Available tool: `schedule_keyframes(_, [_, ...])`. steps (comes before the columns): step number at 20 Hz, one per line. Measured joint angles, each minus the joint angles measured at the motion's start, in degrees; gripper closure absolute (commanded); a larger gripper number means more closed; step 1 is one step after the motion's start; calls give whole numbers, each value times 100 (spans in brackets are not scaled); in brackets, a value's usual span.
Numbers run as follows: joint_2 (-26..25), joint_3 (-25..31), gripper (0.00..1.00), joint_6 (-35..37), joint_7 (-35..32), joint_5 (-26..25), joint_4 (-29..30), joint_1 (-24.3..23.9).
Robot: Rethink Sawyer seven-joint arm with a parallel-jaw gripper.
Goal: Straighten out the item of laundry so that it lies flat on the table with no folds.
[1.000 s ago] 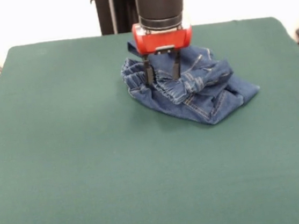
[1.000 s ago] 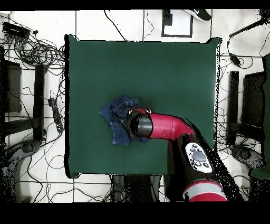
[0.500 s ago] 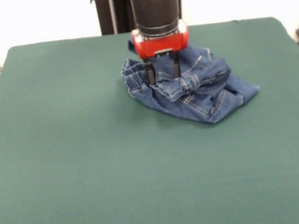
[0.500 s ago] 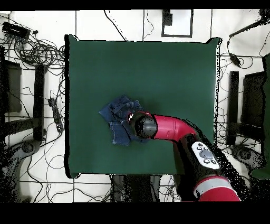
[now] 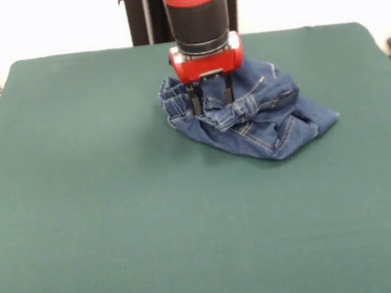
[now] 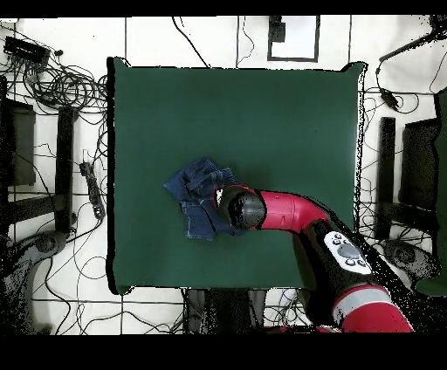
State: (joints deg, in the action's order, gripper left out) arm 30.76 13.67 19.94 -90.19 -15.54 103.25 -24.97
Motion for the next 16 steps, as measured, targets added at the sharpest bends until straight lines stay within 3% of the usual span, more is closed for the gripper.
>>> schedule_keyframes(9, [-416, 333, 0, -291, 0, -263, -77, -352])
schedule_keyframes(16, [-299, 291, 0, -582, 0, -404, 51, -256])
